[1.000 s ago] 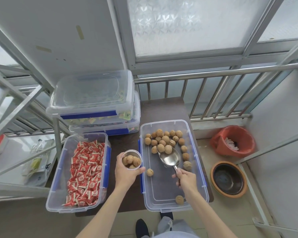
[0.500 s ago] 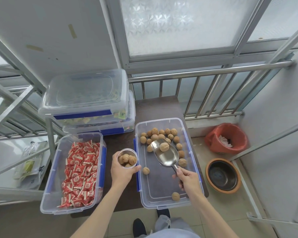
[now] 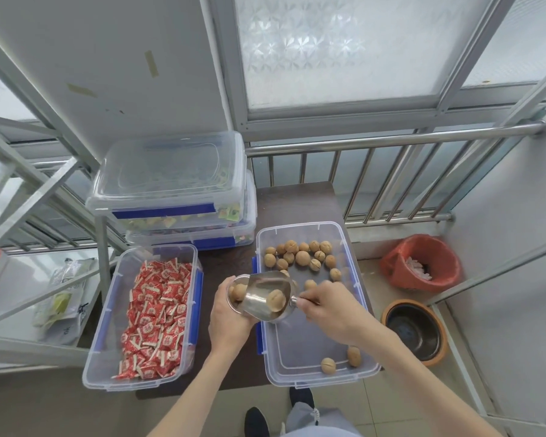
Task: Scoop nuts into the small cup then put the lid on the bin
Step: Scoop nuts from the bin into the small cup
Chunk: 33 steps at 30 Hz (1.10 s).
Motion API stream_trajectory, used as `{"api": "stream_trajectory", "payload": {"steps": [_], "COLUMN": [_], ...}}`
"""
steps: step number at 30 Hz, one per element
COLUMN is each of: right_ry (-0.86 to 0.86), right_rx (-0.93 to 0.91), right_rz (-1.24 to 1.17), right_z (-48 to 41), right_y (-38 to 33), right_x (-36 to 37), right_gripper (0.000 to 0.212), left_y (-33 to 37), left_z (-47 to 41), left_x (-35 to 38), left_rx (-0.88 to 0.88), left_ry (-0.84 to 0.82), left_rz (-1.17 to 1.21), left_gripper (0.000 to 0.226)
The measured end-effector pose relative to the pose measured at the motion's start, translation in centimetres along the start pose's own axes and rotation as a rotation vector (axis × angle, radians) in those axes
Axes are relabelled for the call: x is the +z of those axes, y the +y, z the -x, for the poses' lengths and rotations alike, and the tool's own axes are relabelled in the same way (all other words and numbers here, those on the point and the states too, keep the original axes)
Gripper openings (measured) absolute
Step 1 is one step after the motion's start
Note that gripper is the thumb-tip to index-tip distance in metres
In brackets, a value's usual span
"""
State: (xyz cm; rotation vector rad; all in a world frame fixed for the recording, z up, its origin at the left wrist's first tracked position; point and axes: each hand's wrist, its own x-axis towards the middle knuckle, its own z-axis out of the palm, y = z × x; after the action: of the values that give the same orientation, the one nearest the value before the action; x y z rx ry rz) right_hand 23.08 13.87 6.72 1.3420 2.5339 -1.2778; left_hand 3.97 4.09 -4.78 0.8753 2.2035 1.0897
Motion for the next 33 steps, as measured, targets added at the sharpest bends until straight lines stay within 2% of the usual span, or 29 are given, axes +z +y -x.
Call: {"api": "stream_trajectory", "payload": {"steps": [2,5,9,12,14,17,21,27,33], "right_ry": [0.016,0.045,0.07,0.07,0.071,0.094,0.145,0.153,0.192], "right_rx": [-0.038,-0.056,-0.066,-0.065,-0.039,0.037,0.216,0.364,0.442], "right_rz": [0.177,0.313,0.405,0.417,0.342,0.109,-0.162,-0.214,-0.345], "right_z": [-0.3,-0.2,0.0,0.4,1.1,2.4,4.2,5.1,4.5], "right_y": [-2.4,-5.8,-8.2,-7.9,-6.4,-2.8,1.4,4.8,5.9], "right_x": [-0.5,-1.0,-1.5,-1.7,-1.9,-2.6,-2.9,-1.5,0.2], "right_gripper": [0.037,0.022,0.023,0.023,0.023,0.045,0.046,0.047,0.043], "left_y": [0.1,0.2,-0.1,-0.5,-0.9,-1.6,-2.8,-2.7,-0.9], "left_z": [0.1,0.1,-0.1,-0.3,-0.6,-0.9,-0.6,-0.2,-0.1], "left_x": [-0.1,-0.1,0.0,0.0,-0.1,-0.5,-0.9,-0.4,-0.3], "left_rx": [-0.013,-0.018,-0.015,-0.009,-0.021,-0.056,-0.059,-0.11,-0.07], "left_ry": [0.001,-0.003,-0.009,-0.003,-0.011,-0.01,0.052,0.103,0.149], "left_rz": [0.026,0.054,0.06,0.063,0.077,0.132,0.133,0.135,0.173], "left_gripper": [0.085,0.085,0.093,0.085,0.087,0.089,0.085,0.089,0.085]}}
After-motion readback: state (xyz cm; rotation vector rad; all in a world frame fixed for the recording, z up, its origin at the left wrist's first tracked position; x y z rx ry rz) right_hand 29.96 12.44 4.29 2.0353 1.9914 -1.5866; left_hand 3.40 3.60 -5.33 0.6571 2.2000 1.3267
